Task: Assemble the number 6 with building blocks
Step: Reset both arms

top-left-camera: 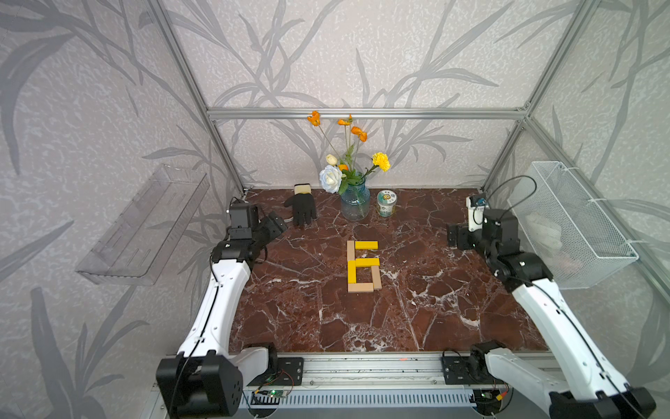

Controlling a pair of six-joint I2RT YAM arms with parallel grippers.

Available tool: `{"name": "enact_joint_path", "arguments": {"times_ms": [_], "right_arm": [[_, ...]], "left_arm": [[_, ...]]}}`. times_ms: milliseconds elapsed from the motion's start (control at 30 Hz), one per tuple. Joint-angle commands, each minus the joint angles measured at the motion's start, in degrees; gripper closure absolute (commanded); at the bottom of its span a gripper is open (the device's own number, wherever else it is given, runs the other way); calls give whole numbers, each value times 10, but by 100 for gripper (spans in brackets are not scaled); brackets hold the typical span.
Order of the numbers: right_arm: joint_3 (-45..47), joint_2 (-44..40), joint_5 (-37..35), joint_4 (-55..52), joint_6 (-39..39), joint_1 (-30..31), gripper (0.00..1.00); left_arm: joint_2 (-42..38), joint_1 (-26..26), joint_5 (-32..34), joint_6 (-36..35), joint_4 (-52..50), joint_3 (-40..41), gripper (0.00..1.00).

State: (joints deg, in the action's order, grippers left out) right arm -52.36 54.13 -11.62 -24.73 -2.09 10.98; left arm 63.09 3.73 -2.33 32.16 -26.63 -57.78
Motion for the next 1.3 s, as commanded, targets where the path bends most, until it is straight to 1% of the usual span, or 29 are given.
{"name": "enact_joint_path", "arguments": {"times_ms": [0, 67, 133, 200, 233, 300, 400, 467, 500, 567, 600, 633, 700, 767, 800, 833, 867, 900, 933, 967, 1000, 1033, 1067, 1100, 1133, 1167, 1200, 1233, 1267], "right_arm": [[120, -4, -37, 112, -48, -8, 1], [175, 19, -52, 173, -55, -11, 1], [225, 65, -46, 261, -25, -11, 1], [240, 119, -39, 319, -3, -11, 1], [232, 146, -34, 321, 5, -11, 1], [216, 194, -29, 336, 23, -10, 1], [206, 246, -14, 389, 55, -11, 1], [196, 272, 8, 429, 68, -11, 1], [191, 288, 21, 449, 76, -11, 1], [170, 321, 38, 468, 100, -11, 1], [159, 339, 38, 480, 91, -14, 1], [147, 356, 54, 480, 84, -21, 1], [140, 362, 63, 469, 79, -27, 1], [209, 328, 79, 565, 85, -28, 1], [256, 308, 83, 631, 88, -28, 1], [297, 298, 76, 697, 86, -28, 1], [325, 304, 69, 750, 83, -28, 1], [350, 340, 65, 835, 83, -28, 1], [354, 375, 61, 907, 86, -27, 1], [334, 371, 45, 860, 79, -28, 1], [289, 339, 32, 711, 64, -29, 1], [283, 332, 66, 697, 55, -45, 1], [298, 350, 75, 756, 55, -51, 1], [310, 364, 75, 802, 60, -50, 1], [308, 361, 78, 792, 60, -50, 1], [299, 352, 79, 761, 59, -50, 1], [287, 339, 79, 715, 58, -50, 1], [283, 333, 79, 696, 59, -50, 1], [289, 339, 79, 721, 59, -50, 1]], "left_arm": [[-43, -2, 135, -102, 75, 122, 8], [-72, -2, 177, -153, 186, 217, 7], [-89, -2, 198, -202, 308, 304, 3], [-78, 1, 223, -214, 391, 349, 0], [-65, 2, 230, -214, 406, 358, 0], [-32, 3, 232, -218, 432, 366, 0], [20, 3, 227, -206, 518, 390, 0], [46, 3, 212, -186, 541, 379, 0], [67, 3, 196, -182, 567, 377, 0], [113, 2, 182, -176, 583, 352, 0], [141, 3, 176, -196, 582, 328, 0], [163, 2, 172, -214, 568, 304, 0], [213, 1, 179, -228, 639, 304, 1], [205, -10, 135, -256, 629, 310, 1], [208, -14, 118, -268, 699, 352, 1], [228, -15, 118, -272, 823, 404, 1], [255, -17, 133, -275, 940, 442, 1], [277, -19, 150, -275, 1010, 461, 1], [270, -19, 155, -269, 996, 462, 1], [250, -18, 155, -265, 947, 451, 1], [223, -18, 158, -257, 853, 424, 1], [218, -17, 172, -250, 770, 377, 1], [226, -22, 180, -252, 708, 342, 1], [230, -31, 170, -271, 749, 363, 1], [241, -30, 132, -288, 798, 379, 1], [254, -32, 103, -304, 818, 377, 1], [259, -30, 81, -311, 798, 362, 1], [253, -30, 94, -298, 759, 349, 1], [239, -25, 85, -293, 703, 334, 1]]}}
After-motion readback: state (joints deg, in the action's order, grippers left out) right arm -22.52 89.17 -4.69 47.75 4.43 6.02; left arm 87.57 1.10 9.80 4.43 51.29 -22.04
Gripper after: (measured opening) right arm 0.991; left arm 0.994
